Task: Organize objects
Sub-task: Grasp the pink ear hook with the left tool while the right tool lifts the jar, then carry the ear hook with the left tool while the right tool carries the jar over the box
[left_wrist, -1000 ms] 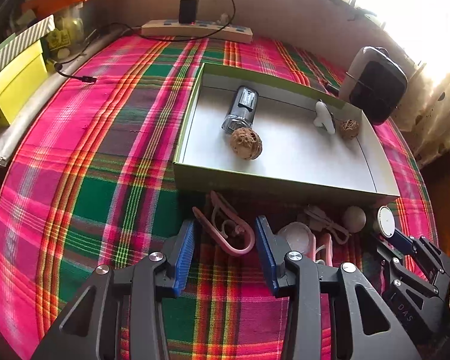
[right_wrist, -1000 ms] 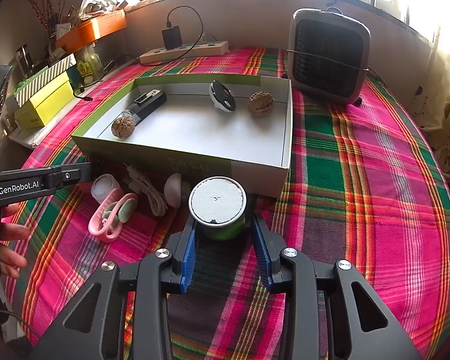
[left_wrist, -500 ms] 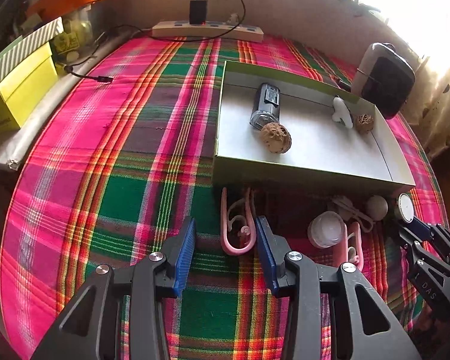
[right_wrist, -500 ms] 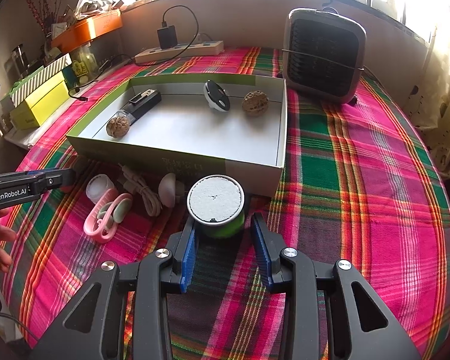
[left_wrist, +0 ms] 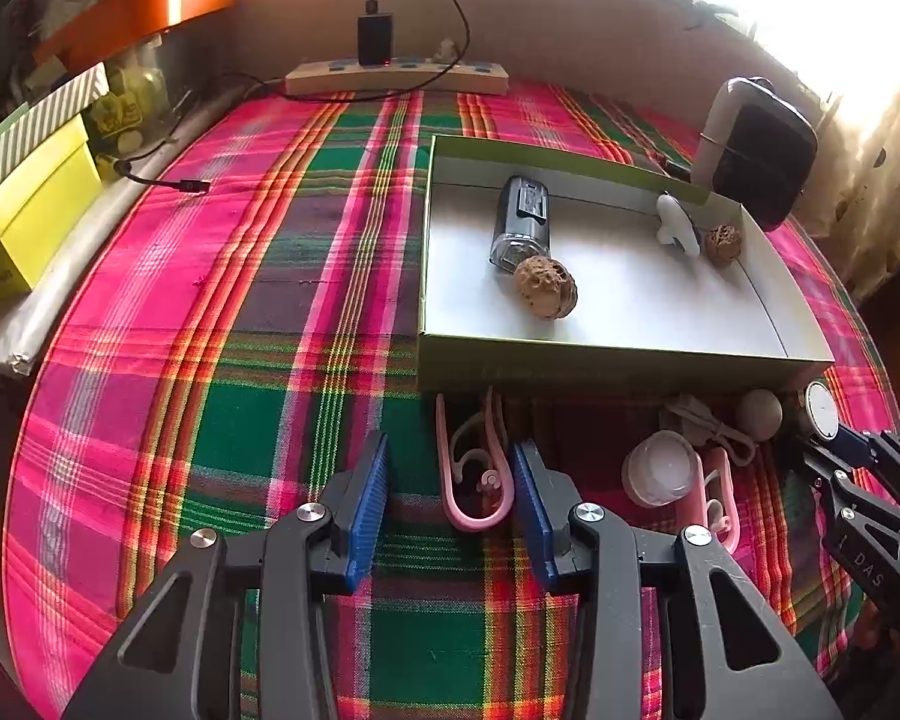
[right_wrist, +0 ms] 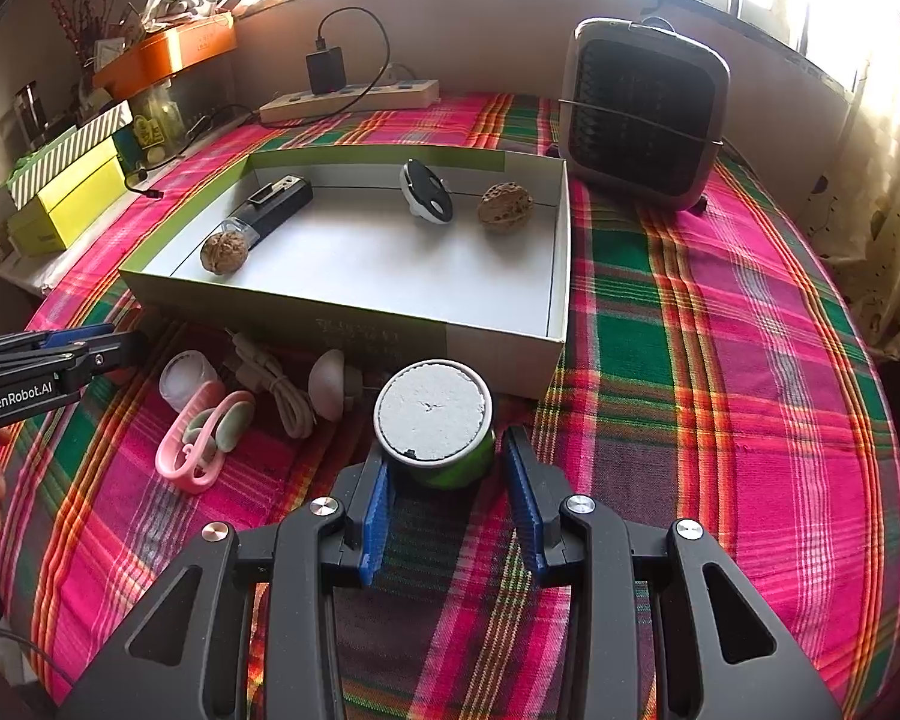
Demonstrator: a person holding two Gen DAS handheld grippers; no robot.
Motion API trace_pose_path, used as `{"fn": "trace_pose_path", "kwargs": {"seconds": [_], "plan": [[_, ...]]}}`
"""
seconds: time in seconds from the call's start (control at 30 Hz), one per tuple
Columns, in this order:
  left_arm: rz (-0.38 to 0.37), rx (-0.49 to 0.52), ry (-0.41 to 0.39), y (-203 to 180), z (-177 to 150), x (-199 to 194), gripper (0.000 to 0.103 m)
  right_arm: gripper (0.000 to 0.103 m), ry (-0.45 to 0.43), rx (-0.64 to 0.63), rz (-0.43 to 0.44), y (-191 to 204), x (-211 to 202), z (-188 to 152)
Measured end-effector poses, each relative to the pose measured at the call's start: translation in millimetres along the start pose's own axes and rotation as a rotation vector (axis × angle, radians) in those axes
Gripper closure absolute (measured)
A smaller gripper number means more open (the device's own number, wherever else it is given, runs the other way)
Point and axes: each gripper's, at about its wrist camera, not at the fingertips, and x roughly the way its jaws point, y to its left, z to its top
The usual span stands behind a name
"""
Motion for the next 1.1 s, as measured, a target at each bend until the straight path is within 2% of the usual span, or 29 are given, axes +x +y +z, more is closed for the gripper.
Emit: {"fn": "trace_pose_path", "kwargs": {"seconds": [0.13, 0.37, 1.1], "plan": [[0.001, 0.007, -0.007, 0.4, -0.2, -0.1, 0.066, 0.067, 0.000, 0.000, -0.006, 0.2, 0.2, 0.4], [0.014, 0.005, -0.020, 7.3, 1.1, -0.7, 0.081, 0.067, 0.000, -0.003, -0.011, 0.9, 0.4, 0.1], [0.014, 0.008, -0.035, 5.0, -1.4, -2.5, 0.081, 0.069, 0.000, 0.000, -0.014, 0.4, -0.3, 0.2]]}}
